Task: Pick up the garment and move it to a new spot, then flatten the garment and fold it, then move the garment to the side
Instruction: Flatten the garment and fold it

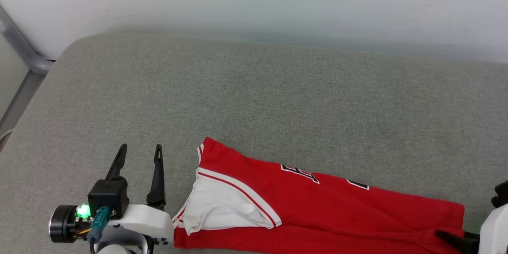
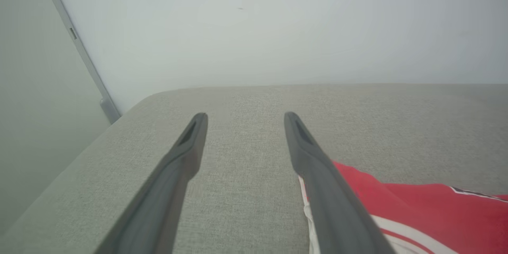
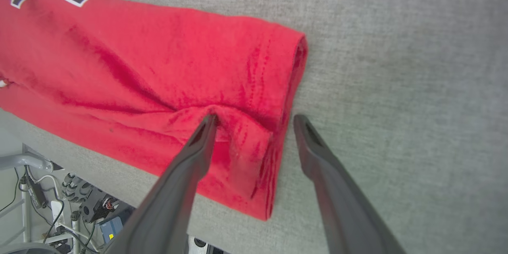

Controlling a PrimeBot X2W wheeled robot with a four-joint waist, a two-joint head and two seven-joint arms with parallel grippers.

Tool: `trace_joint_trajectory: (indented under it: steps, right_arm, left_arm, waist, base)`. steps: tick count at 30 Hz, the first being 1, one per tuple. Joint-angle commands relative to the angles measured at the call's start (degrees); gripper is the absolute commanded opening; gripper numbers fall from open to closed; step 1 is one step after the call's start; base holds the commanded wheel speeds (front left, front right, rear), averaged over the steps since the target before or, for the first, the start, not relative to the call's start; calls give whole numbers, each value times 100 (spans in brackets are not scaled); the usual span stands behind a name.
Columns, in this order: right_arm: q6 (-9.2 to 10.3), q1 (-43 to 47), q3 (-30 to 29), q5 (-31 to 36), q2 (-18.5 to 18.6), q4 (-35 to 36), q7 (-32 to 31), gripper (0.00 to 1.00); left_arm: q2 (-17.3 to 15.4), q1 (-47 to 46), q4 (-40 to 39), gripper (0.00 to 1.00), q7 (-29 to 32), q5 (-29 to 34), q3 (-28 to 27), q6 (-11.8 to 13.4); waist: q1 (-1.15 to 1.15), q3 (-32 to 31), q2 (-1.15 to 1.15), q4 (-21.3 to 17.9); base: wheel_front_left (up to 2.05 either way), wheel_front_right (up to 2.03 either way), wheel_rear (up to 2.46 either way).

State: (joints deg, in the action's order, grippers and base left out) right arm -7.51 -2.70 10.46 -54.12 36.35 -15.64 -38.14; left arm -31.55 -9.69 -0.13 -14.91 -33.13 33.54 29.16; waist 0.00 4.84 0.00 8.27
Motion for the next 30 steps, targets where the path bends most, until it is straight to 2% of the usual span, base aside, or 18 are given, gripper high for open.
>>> trace_joint_trajectory:
  steps: [1,12,19,20,21,25,30]
  right_arm:
    - [5,-106,37,-37,-39,-37,35,100]
    - [3,-276,791,-287,-271,-351,319,100]
    - [-4,-421,1302,-367,-260,-524,680,100]
    - [-4,-442,1357,-351,-237,-557,750,39]
    - [-4,-462,1409,-338,-213,-579,827,0]
    - [6,-581,1511,-363,-63,-705,1119,0]
    - [9,-680,1466,-445,299,-867,1401,0]
  left_arm:
    - [80,99,-5,100,-38,113,-122,-40]
    - [1198,918,69,100,-34,1257,-1446,-798]
    - [1714,1133,-13,100,-33,1957,-2005,-1260]
    - [1778,1153,-16,100,-33,2050,-2075,-1320]
    - [1838,1174,-29,100,-33,2139,-2145,-1355]
    - [2045,1324,-63,100,-33,2440,-2413,-1519]
    - [2230,1431,-73,100,-33,2659,-2626,-1732]
  waist:
    - [0,18,0,15]
    - [0,141,0,93]
    - [0,153,0,108]
    - [0,149,0,104]
    - [0,144,0,98]
    - [0,117,0,59]
    - [0,51,0,11]
  base:
    - [0,0,0]
    - [0,0,0]
    - [0,0,0]
    - [0,0,0]
    - [0,0,0]
    - [0,0,0]
    - [0,0,0]
